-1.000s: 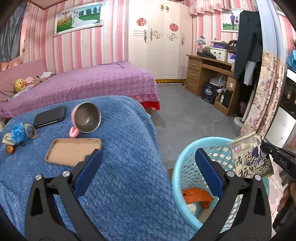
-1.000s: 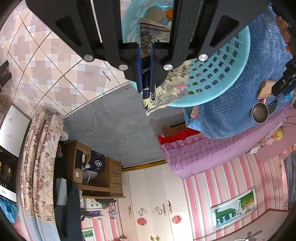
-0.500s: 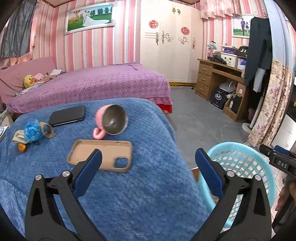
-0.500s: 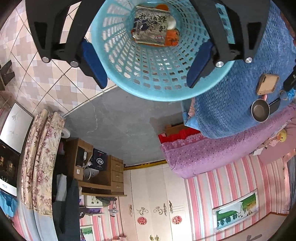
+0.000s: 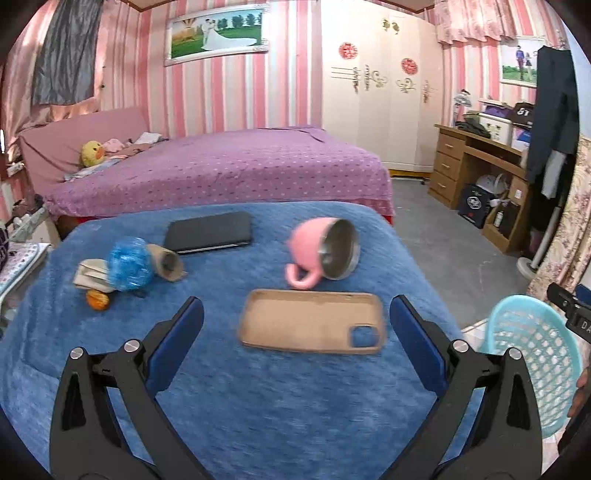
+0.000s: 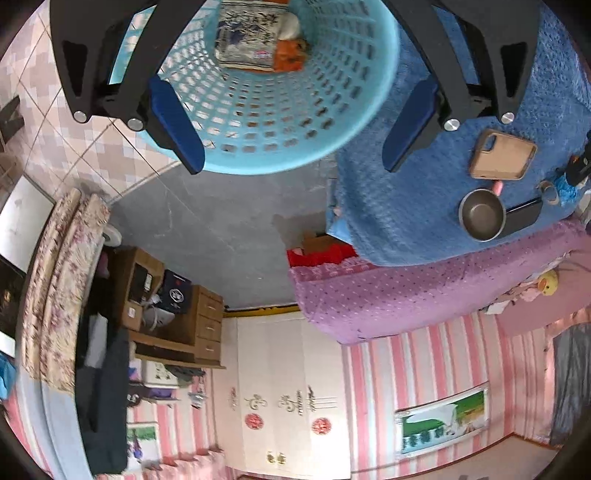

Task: Collect trash
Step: 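Reach the left tool to the tangerine while the right tool moves toward the beige phone case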

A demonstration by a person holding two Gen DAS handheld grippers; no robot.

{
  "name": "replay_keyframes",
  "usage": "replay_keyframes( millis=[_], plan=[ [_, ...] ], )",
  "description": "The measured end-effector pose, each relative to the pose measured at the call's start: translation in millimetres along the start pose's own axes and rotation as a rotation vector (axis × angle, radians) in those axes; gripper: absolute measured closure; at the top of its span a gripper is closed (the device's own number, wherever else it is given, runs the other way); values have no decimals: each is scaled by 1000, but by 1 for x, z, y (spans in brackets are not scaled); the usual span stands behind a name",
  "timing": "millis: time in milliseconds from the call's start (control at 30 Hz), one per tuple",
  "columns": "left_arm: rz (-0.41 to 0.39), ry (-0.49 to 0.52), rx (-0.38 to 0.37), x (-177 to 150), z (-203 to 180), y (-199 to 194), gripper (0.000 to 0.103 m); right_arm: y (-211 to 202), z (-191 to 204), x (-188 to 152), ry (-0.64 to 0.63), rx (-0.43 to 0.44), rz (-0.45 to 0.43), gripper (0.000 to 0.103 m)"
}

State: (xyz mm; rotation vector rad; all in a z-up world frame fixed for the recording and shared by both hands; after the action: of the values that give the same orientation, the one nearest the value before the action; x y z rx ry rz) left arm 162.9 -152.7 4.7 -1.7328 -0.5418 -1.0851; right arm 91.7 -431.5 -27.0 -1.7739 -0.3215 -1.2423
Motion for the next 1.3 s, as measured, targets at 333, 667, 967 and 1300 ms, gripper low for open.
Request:
replay_keyframes(
  millis=[333,667,967,1300],
  plan=[
    [6,-50,65,-11,69,-3,6,-18,74,-1,-69,79,-31,8],
    [13,-107,162,-20,142,-7,6,-33,150,-17,-183,151,-45,8],
    [74,-171,269,-34,213,0,6,-29,203,-28,-224,203,-14,8],
    [157,-269,245,-33,278,25,13,-14,236,-31,-257,204,21,8]
  ],
)
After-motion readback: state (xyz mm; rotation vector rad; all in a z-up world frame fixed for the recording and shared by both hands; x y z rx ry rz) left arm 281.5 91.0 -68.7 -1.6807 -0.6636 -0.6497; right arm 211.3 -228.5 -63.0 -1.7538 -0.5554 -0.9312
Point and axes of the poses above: each gripper's, at about its wrist camera, not at the fingertips, and y roughly the way its jaws point, z to its left, x to its top, the point moved 1 cm from there along y, roughly the way its jaws point, and after that the axes turned 15 degrees about -x, right-handed, at the moved point
